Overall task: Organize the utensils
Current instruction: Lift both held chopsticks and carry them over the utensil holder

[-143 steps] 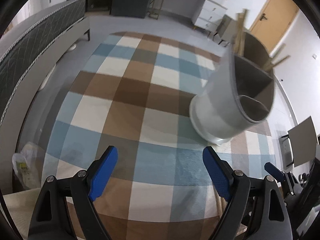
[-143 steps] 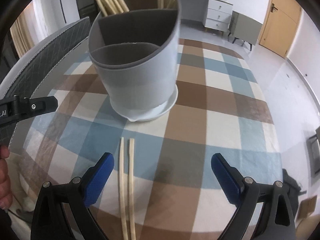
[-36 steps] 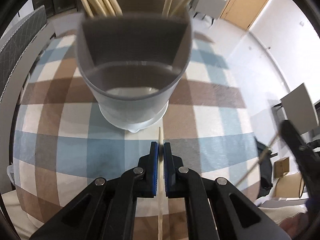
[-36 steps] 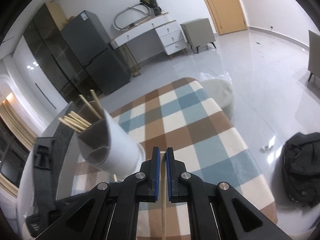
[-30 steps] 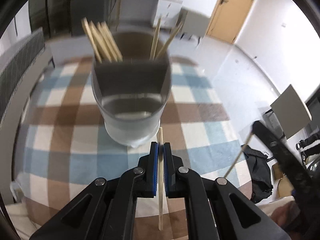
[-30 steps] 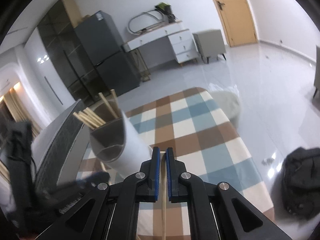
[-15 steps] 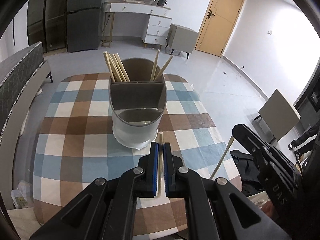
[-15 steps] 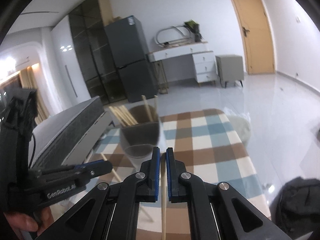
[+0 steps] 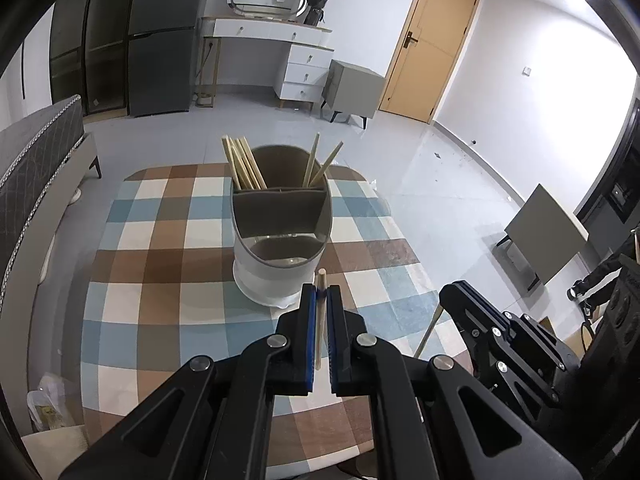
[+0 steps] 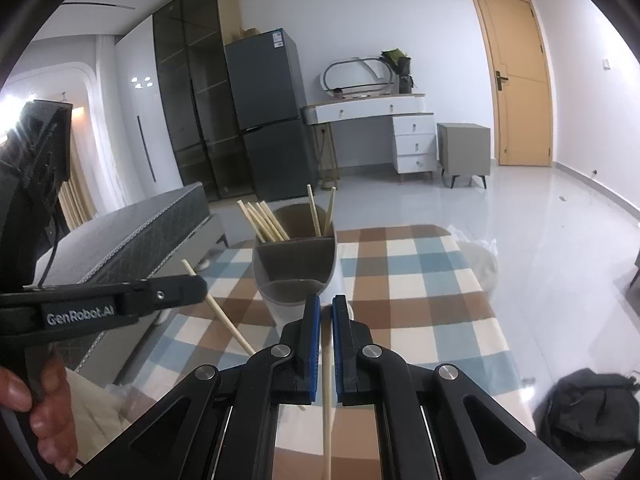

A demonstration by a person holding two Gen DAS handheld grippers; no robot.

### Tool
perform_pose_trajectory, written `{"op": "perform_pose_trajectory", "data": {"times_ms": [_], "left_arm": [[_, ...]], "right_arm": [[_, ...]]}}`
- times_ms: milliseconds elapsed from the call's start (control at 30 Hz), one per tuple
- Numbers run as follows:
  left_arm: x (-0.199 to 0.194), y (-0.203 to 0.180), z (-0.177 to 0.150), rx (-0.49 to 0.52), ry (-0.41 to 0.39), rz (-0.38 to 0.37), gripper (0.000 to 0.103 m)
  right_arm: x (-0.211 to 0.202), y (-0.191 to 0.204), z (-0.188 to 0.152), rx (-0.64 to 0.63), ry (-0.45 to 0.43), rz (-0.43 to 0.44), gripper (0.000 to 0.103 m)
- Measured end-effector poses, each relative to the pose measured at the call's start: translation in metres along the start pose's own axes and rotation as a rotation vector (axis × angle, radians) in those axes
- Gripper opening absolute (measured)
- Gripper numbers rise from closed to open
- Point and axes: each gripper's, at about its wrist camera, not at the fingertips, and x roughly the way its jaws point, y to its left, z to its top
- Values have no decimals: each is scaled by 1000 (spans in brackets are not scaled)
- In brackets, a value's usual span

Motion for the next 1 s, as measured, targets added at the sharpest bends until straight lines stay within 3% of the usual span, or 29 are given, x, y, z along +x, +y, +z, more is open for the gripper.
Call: {"op": "perform_pose_trajectory", "data": {"times_ms": [533, 1000], "left_arm": [[-37, 16, 23, -33, -64, -76, 1], [-59, 43, 73, -146, -166, -128, 1]], "right_arm": [[-16, 23, 46, -64, -138, 9, 5], [-8, 33, 120, -114, -244, 33, 5]]}}
